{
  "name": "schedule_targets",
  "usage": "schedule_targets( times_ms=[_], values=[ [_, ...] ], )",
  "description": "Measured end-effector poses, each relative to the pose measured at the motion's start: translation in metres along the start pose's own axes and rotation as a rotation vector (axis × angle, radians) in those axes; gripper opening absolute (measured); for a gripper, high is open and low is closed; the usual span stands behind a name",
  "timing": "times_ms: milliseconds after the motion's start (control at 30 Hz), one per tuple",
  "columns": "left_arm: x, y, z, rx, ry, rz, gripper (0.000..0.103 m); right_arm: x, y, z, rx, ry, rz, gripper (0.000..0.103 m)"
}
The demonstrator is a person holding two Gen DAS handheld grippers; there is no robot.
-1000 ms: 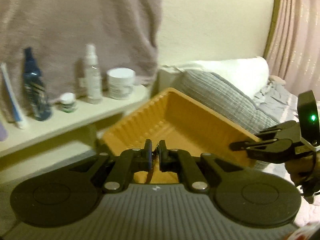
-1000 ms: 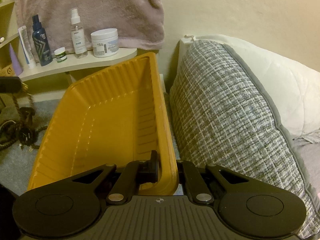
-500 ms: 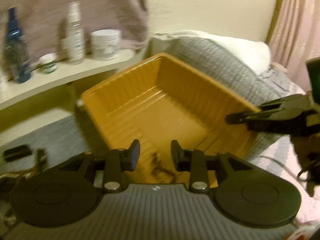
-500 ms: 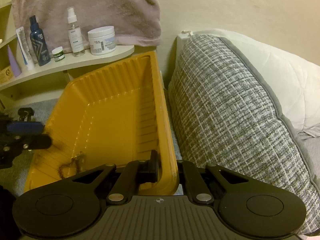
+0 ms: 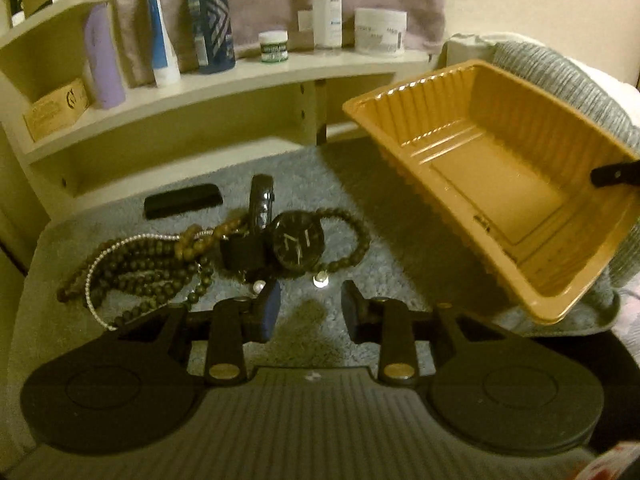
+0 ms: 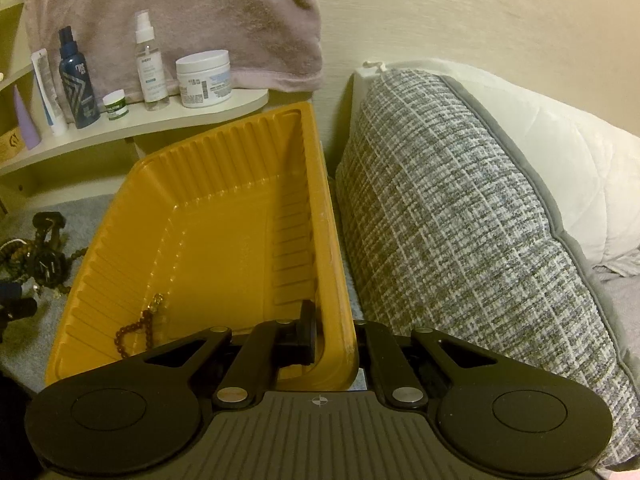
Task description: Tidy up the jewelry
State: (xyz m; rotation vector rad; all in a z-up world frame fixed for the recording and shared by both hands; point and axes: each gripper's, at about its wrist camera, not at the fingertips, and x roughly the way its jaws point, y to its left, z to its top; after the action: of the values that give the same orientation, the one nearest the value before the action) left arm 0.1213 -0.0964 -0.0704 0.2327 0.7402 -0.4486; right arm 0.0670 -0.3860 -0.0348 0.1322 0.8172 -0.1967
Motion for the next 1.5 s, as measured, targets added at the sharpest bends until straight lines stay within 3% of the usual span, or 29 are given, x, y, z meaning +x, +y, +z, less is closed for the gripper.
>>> schedule_targets(
  times_ms=[300,533,667,933,1300,1500],
  values=[
    [0.025,-0.009,0.002,-0.017,-0.011,-0.015,0.019,0.004,0.001,0.001,-0.012,0.018,-0.005,0.006],
    [0.032,-0.018,-0.001,0.017,-0.025,0.012,0.015,0.008,0.0,0.0,-0.012,0.028,-0.003,0.007],
    [0.033,-0.019,0.0,0.033,-0.032,0.025,0.008,0.008,0.0,0.0,-0.01,0.028,-0.003,0.007],
    [0.026,-0.021,0.0,0.056,-0.037,0.023,0.007,0.007,0.001,-0.001,-0.008,0.026,-0.007,0.007],
    [-0.027,-0.043,0.032,0.03,-0.156,-0.136,0.007,0.005,0.004,-0.002,-0.012,0.023,-0.011,0.007],
    [-0.025,-0.072,0.036,0.074,-0.145,-0.225,0.007,0.005,0.005,-0.004,-0.009,0.026,-0.012,0.007]
  ],
)
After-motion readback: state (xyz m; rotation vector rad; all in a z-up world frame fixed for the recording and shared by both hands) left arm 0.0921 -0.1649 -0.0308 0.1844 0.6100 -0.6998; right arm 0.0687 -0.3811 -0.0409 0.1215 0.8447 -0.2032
